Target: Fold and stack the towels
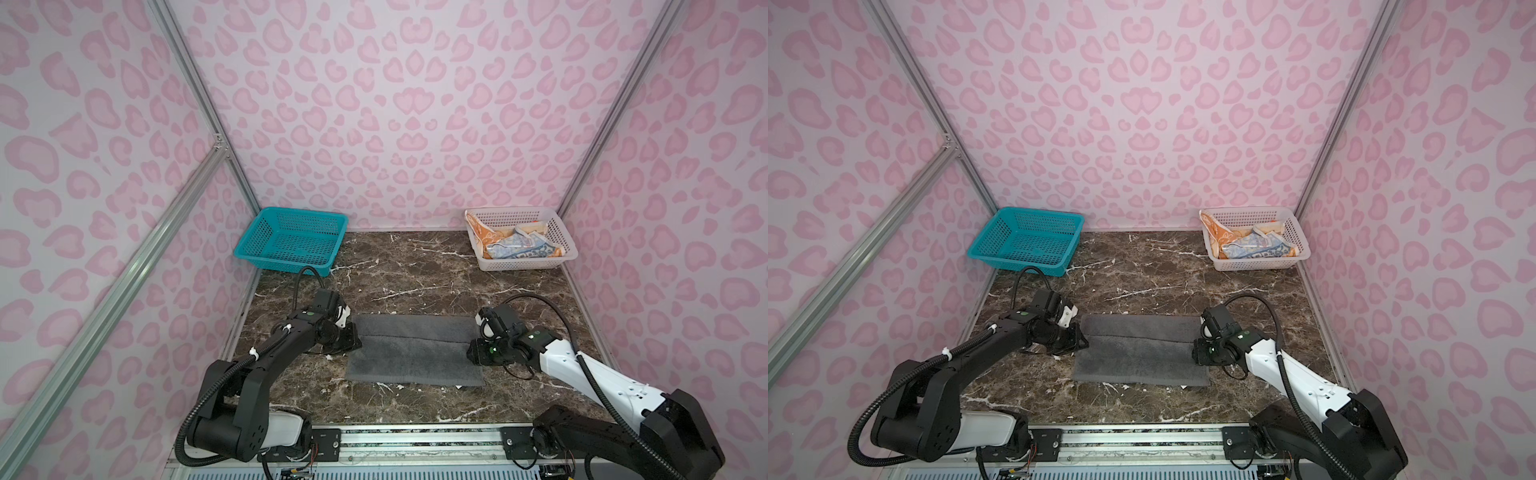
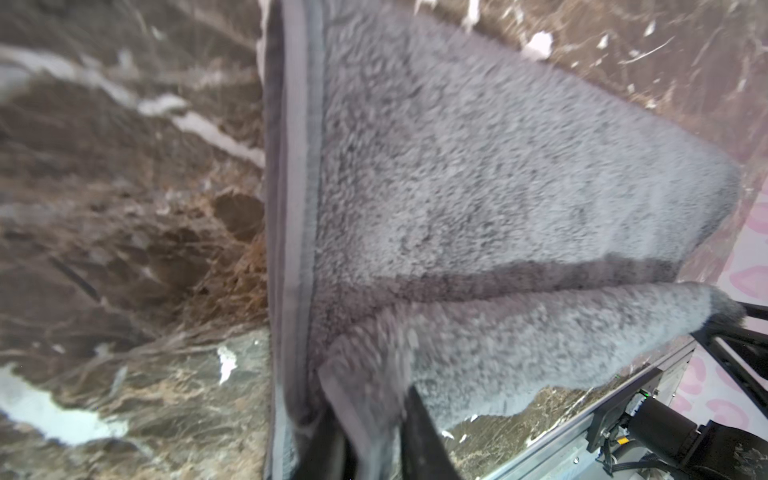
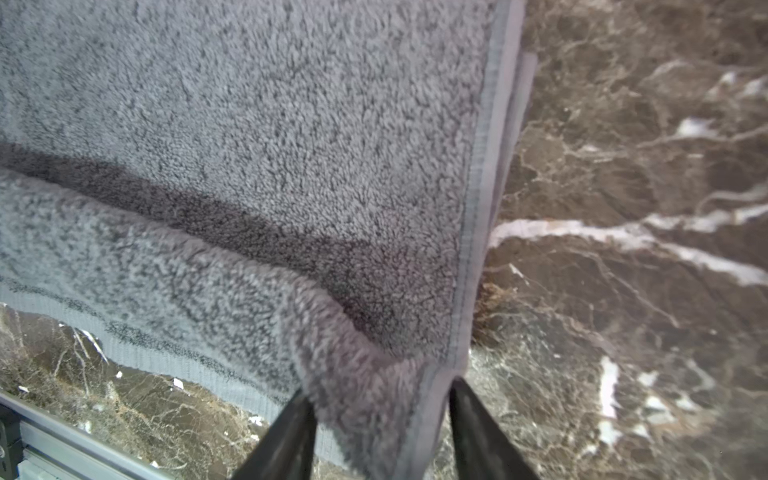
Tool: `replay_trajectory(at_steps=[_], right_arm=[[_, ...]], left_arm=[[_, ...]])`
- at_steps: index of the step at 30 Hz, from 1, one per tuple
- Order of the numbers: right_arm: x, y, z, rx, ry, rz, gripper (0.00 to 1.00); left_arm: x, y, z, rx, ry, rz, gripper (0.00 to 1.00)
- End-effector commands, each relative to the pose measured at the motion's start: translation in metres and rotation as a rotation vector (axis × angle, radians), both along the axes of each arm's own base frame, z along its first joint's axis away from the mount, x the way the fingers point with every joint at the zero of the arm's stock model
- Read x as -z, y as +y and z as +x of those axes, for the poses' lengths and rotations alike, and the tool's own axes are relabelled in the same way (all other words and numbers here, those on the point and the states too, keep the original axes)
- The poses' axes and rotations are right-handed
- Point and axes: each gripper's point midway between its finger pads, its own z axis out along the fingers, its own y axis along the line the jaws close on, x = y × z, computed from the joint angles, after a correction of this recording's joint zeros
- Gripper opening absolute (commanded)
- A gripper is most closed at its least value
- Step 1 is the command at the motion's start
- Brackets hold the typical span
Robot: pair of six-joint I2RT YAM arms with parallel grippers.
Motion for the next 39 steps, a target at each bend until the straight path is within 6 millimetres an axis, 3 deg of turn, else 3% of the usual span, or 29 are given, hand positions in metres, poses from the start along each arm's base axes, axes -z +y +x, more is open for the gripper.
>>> replay_trajectory(at_steps=[1,3,7,21,26,30,33,39], right_arm=[[-0.002,-0.002,-0.001,0.021,0.033,0.009,0.59],[-0.004,-0.005,0.001,0.049,0.043,0.035,0.60],[-0.007,-0.011,0.006,0.114,0.067,0.134,0.63],[-0.011,0.002,0.020,0.186,0.113,0.300,0.67],[0.002,0.004,0.018,0.195,0.180,0.289,0.60],[0.011,0.003,0.007,0.184,0.244,0.263,0.50],[0.016,0.003,-0.007,0.153,0.293,0.241,0.44],[0.022,-0.005,-0.020,0.113,0.342,0.150,0.48]], left_arm=[[0.002,0.005,-0.008,-0.029,0.047,0.027,0.39],[-0.005,0.005,-0.006,-0.031,0.028,0.021,0.48],[-0.023,0.003,0.001,-0.039,-0.023,-0.002,0.55],[-0.029,0.000,0.031,-0.122,-0.016,-0.078,0.58],[-0.014,-0.001,0.034,-0.123,0.033,-0.082,0.51],[-0.003,-0.006,0.029,-0.115,0.088,-0.113,0.37],[0.001,-0.004,0.019,-0.106,0.110,-0.100,0.21],[0.013,0.009,-0.002,-0.099,0.160,-0.024,0.14]])
